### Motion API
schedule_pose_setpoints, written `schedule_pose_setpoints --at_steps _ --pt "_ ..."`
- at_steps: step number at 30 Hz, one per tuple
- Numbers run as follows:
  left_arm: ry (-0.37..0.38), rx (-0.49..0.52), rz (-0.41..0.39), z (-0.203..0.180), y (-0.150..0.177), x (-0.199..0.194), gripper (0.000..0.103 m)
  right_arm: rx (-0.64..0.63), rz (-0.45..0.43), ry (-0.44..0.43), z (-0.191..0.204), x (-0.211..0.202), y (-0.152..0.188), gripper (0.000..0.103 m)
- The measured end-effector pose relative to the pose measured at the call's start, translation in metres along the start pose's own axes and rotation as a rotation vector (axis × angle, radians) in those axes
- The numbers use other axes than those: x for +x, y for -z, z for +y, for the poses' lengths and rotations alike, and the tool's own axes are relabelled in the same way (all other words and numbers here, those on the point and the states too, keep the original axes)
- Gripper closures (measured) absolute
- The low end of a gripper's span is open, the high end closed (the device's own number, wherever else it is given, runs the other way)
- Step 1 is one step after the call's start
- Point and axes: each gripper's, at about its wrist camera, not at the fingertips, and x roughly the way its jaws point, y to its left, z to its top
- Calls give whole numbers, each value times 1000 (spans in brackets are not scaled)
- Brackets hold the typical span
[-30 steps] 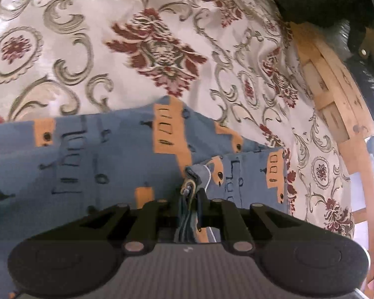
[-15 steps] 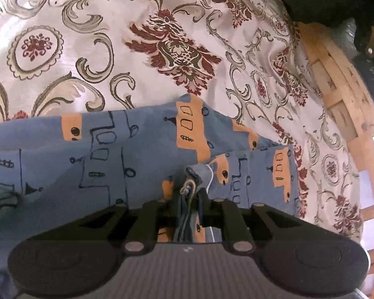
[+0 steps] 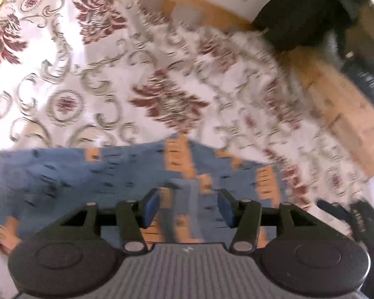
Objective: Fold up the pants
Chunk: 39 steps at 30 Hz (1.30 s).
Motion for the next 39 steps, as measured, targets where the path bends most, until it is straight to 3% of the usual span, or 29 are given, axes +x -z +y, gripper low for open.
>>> schedule_pose_setpoints --at_steps 2,4,5,8,10,12,14,16,18,20,24,26,28,31,34,36,39 --pt "45 -24 -31 -6 10 7 37 86 -32 13 -23 20 10 24" --pt "63 -48 -41 -8 21 21 36 162 -56 16 -36 39 15 41" --pt "71 -54 -43 -7 26 30 36 200 -66 11 -41 47 15 45" --pt "30 -86 -29 4 41 51 42 231 -117 6 -50 67 10 53" --pt "50 -108 -45 12 46 50 43 237 -80 -5 -51 88 12 65" --pt "73 -134 -41 19 47 45 43 316 -8 -33 -60 108 21 67" --pt "96 -205 -27 27 51 37 43 405 -1 -75 -71 112 27 67" --pt "106 -260 -23 34 56 28 43 422 -4 -59 -78 106 23 65" --pt "16 -273 -7 37 57 17 30 441 -22 -20 -81 96 21 57" --pt "-51 -256 0 39 56 6 32 461 -34 8 -83 79 20 55" --pt "-137 -280 10 40 53 -25 26 416 -52 -68 -67 43 13 45" --pt "-185 -247 43 42 53 -41 18 403 -57 -139 -52 30 8 40" --pt "-226 -154 71 49 51 -59 17 375 -55 -177 -33 24 1 37" --pt "-299 -85 -3 65 44 -87 10 314 -71 -190 -7 24 -17 30" --pt "-290 -138 -118 91 41 -104 9 282 -66 -198 15 31 -35 26" --pt "-278 -192 -148 107 40 -103 10 246 -60 -182 28 35 -43 25" --pt "-272 -262 -137 127 37 -93 29 210 -57 -161 41 40 -46 24"
